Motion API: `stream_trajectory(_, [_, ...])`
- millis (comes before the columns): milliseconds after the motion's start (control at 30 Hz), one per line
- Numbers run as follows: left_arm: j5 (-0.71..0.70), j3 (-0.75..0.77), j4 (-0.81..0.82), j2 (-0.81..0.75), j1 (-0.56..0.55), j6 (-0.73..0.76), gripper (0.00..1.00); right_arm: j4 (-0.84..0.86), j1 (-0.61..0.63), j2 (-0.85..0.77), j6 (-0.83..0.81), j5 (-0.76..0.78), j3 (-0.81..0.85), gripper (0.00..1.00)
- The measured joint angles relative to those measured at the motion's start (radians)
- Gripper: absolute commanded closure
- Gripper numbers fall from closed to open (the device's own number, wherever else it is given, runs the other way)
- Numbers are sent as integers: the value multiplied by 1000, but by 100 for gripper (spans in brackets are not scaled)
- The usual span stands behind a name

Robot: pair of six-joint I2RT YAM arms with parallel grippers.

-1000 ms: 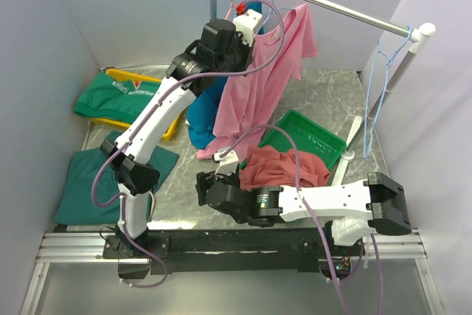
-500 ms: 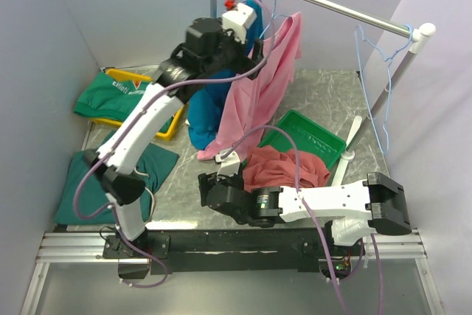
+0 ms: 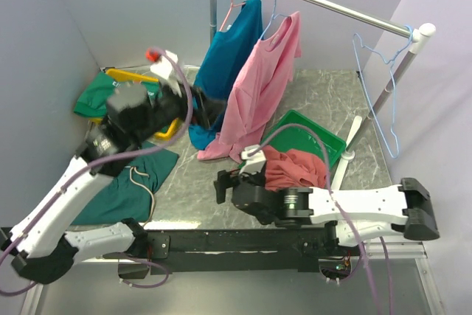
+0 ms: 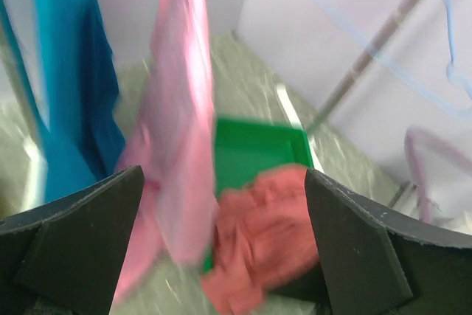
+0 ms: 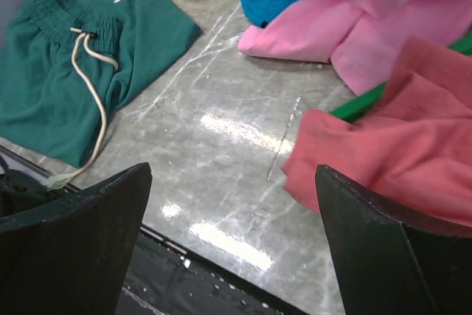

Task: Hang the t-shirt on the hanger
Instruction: Place the hanger at the clothesline, then reset both arms

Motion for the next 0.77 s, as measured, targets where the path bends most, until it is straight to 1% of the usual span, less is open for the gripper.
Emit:
stream_trajectory(67, [-35, -103, 3, -56, -47, -27, 4, -9, -6, -50, 14, 1, -31, 0])
stream_trajectory(167, [-117, -258, 6, -111, -171, -72, 3, -28, -23, -148, 39, -4, -97, 0])
stream_trajectory(233, [-160, -382, 19, -156, -232, -109, 4, -46, -32, -228, 59, -4, -141, 0])
stream_trajectory(333, [-200, -575, 31, -242, -264, -174, 4, -61, -50, -351, 87, -16, -207, 0])
stream_trajectory(433, [-216, -708, 41, -296, -274, -235, 4, -51, -71, -454, 103, -42, -282, 0])
stream_trajectory(533, [-255, -777, 61, -307, -286, -314, 3, -51, -87, -507, 115, -64, -331, 0])
stream_trajectory(667, [-344, -836, 96, -353, -295, -426, 4, -57, -96, -505, 123, -86, -338, 0])
stream_trajectory(767, [-387, -867, 117, -410, -297, -468, 4, -56, -96, -497, 124, -96, -338, 0])
